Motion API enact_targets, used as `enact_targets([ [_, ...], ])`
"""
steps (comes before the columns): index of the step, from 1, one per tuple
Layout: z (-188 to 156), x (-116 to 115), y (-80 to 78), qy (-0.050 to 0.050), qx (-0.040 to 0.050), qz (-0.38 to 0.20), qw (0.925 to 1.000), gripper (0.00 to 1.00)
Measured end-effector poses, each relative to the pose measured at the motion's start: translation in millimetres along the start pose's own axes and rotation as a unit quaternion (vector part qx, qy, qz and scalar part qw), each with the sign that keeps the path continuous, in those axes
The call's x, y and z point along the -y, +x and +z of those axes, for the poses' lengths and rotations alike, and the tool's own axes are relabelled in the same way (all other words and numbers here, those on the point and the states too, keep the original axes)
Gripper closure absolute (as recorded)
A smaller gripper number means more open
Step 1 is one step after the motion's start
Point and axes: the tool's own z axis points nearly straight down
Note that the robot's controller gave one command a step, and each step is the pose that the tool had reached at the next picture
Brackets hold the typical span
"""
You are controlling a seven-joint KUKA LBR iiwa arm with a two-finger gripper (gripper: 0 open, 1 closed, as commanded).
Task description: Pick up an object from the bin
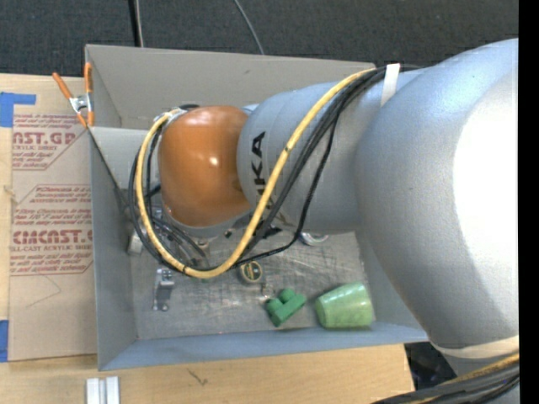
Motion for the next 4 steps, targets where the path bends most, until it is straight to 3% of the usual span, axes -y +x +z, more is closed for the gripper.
enact_targets([
  [1,70,10,26.6,0.0,0.0028,-0.081,0.9967,0.0],
  [2,75,23,27.8,-0.002,0.0063,-0.052,0.9986,0.0],
  [3,75,23,29.2,-0.001,0.0031,-0.052,0.9986,1.0],
  [4,75,23,27.8,-0.001,0.0059,-0.052,0.9986,0.0],
])
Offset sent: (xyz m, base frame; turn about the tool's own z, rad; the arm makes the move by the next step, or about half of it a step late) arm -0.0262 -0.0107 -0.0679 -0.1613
